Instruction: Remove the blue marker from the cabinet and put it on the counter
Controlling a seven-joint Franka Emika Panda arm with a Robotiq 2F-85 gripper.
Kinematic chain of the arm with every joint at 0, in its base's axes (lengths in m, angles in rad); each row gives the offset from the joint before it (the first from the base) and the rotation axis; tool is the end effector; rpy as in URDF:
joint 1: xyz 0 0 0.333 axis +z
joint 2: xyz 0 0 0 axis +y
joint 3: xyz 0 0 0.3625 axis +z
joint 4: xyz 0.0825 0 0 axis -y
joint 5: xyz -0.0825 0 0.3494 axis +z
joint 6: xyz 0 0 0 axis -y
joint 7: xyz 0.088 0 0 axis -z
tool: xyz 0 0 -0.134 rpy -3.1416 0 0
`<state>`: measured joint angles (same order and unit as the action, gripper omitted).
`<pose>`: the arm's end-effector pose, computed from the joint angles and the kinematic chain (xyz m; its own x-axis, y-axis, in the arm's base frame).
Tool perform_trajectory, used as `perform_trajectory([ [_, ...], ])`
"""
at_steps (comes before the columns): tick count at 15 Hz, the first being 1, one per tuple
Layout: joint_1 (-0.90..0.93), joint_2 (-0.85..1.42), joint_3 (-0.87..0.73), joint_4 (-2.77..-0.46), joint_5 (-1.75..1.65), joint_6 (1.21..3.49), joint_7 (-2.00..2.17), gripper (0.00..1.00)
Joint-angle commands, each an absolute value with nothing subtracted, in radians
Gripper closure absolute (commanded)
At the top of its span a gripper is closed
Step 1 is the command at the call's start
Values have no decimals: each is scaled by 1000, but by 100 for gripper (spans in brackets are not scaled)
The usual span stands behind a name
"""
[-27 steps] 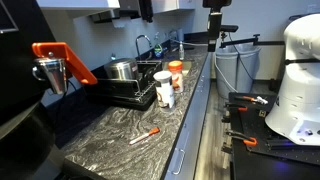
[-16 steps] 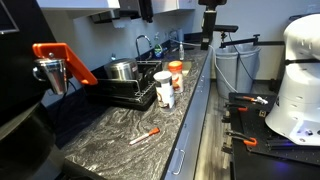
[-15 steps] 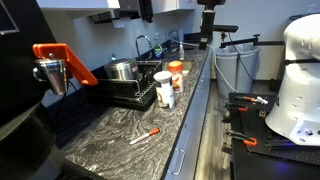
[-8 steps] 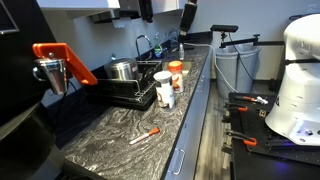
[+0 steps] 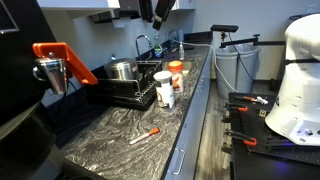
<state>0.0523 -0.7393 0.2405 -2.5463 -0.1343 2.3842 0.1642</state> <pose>0.3092 0.1108 0.5835 0.8109 0.2135 0.5448 0.1211 -0.9721 0.2007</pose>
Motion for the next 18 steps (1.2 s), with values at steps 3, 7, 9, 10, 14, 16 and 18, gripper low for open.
perform_trajectory([
  [3, 54, -734, 239, -2541, -141, 2383, 168, 0],
  [7, 54, -734, 239, -2540, -141, 2383, 168, 0],
  [9, 46, -711, 250, -2535, -141, 2444, 194, 0],
  [10, 47, -702, 250, -2531, -138, 2477, 194, 0],
  [14, 21, -631, 280, -2499, -159, 2667, 214, 0],
  [16, 7, -588, 299, -2471, -166, 2750, 212, 0],
  [18, -12, -549, 322, -2430, -175, 2810, 210, 0],
])
